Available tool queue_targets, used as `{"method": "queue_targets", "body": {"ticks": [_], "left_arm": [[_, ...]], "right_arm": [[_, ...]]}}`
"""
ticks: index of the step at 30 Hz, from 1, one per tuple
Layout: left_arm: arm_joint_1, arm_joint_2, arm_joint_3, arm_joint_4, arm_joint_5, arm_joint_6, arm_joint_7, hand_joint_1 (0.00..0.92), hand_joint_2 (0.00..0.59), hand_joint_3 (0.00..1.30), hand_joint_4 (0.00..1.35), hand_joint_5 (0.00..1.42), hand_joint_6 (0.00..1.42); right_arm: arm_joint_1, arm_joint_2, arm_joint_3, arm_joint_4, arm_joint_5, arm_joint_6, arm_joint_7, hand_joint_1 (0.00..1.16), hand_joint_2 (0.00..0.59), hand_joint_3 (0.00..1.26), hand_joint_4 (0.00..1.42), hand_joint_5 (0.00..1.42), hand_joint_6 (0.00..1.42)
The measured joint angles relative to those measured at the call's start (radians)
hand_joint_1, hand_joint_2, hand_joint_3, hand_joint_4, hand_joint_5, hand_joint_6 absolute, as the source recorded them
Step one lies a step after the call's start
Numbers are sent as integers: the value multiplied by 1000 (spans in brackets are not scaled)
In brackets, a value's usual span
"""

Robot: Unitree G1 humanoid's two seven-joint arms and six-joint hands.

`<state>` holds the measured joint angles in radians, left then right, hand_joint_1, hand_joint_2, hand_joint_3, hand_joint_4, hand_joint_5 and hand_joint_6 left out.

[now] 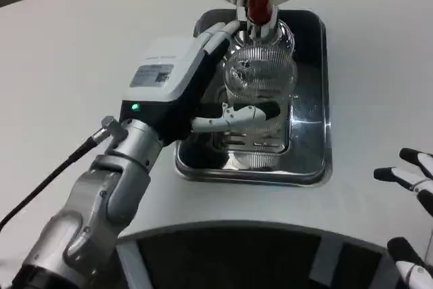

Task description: Grasp the cup under the faucet to collect the drink, then remove the cup.

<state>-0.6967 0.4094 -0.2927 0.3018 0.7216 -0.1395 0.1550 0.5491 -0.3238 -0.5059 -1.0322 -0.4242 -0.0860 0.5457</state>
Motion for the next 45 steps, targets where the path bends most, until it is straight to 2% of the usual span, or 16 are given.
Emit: {"method": "queue_targets", "body": {"ticks": [6,12,18,23,29,34,38,42,45], "left_arm": [[43,20,17,-64,-6,0,-7,186,92,153,24,270,431],[112,48,72,-195,-14,0,-27,186,93,158,22,270,436],[188,76,146,-331,-51,0,-65,181,86,176,31,270,438],[257,98,219,-436,-108,-6,-95,113,80,209,83,276,446],[296,105,313,-532,-219,-57,-115,39,80,275,187,324,474],[280,105,356,-581,-340,-88,-167,1,92,320,262,369,478],[215,100,369,-604,-454,-84,-225,0,98,326,302,397,461],[120,89,374,-604,-601,-24,-310,0,98,320,310,393,427],[37,84,373,-586,-698,37,-383,0,108,290,259,339,390]], "right_arm": [[1,0,0,0,0,1,0,424,526,156,11,0,47],[1,0,1,0,1,8,-1,427,526,160,11,0,48],[-1,-1,7,0,1,24,-2,435,519,164,11,0,48],[-7,-3,10,0,2,29,-4,440,517,165,15,0,48],[-13,-4,11,0,18,33,-9,446,517,169,20,0,48],[-19,-5,19,0,18,33,-10,449,516,173,22,0,48],[-29,-5,20,0,19,33,-10,451,516,174,22,0,48],[-35,-6,20,0,20,34,-11,453,516,174,22,0,48],[-37,-6,20,0,22,33,-11,454,516,175,22,0,48]]}}
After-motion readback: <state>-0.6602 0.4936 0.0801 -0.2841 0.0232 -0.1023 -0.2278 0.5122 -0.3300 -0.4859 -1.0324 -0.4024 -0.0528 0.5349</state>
